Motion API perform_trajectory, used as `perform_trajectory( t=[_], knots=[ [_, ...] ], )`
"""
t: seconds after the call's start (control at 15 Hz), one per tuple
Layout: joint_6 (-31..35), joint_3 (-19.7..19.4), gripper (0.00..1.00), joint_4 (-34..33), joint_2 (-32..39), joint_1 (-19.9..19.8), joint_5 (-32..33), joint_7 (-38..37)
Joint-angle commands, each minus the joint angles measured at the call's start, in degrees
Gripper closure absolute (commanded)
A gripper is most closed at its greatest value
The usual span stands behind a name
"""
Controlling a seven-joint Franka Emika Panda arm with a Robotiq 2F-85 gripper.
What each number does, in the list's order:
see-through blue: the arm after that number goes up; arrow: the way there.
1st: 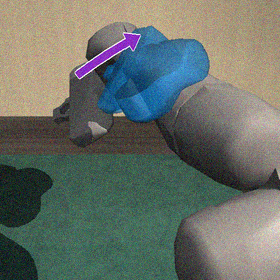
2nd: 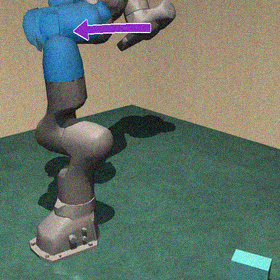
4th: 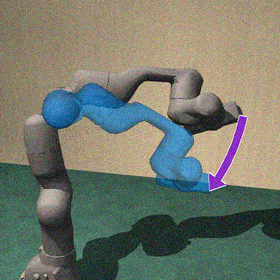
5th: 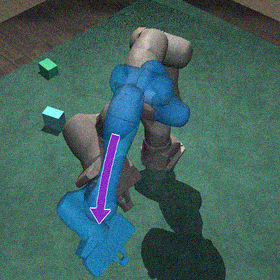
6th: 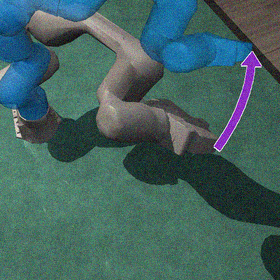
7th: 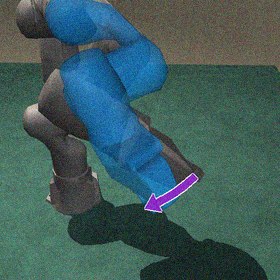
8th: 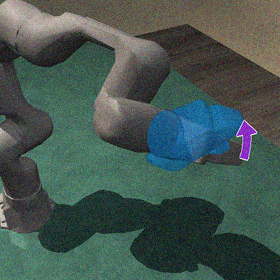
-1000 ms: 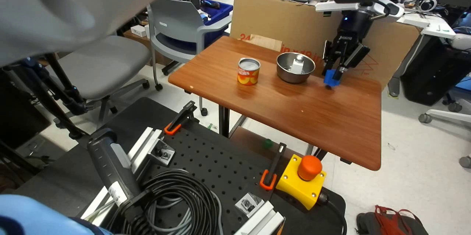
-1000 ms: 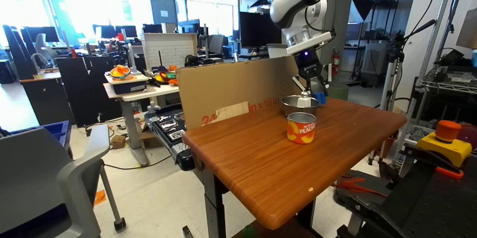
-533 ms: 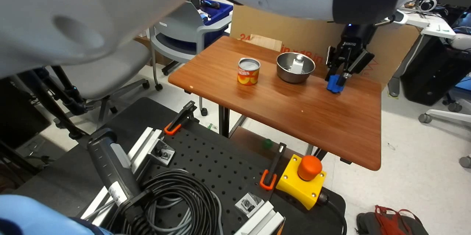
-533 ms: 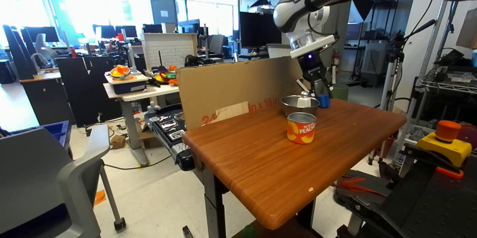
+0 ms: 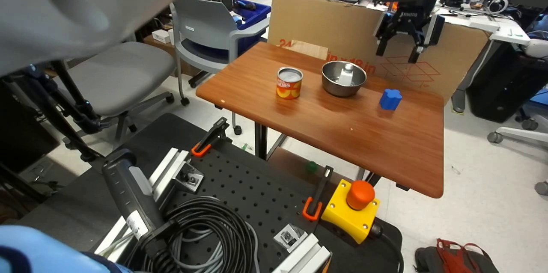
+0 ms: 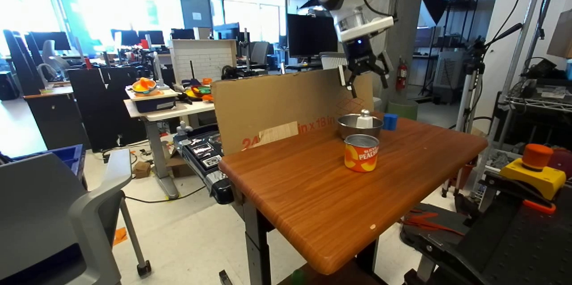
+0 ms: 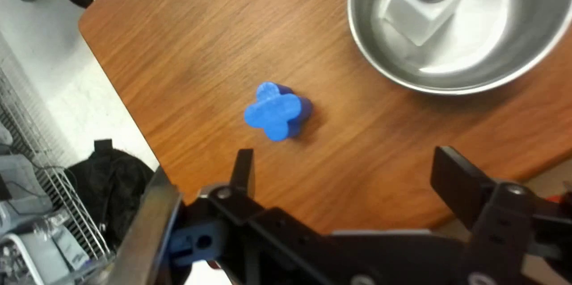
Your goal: Move the blue block to the right
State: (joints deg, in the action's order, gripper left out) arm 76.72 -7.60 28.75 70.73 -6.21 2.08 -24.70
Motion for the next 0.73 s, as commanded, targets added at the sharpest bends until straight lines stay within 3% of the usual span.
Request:
perform_trajectory(
  t=[0.0, 0.07, 0.13, 0.27, 0.4, 0.47, 0.67],
  knots=[
    [0.2, 0.0, 0.0, -1.4, -3.7, 5.7, 2.7, 4.2],
    [0.1, 0.1, 0.0, -1.8, -4.3, 7.6, 3.3, 5.3],
    [-2.7, 0.5, 0.0, -8.9, -1.1, 9.1, 3.8, 6.5],
    [0.6, 1.2, 0.0, -4.0, -4.7, 13.2, 4.4, 8.5],
    [1.1, 1.9, 0.0, -4.5, -4.9, 16.5, 4.6, 11.2],
    [0.3, 1.4, 0.0, -4.0, -4.7, 14.7, 3.9, 8.0],
    [0.5, 1.6, 0.0, -4.1, -4.7, 17.7, 4.4, 9.0]
  ],
)
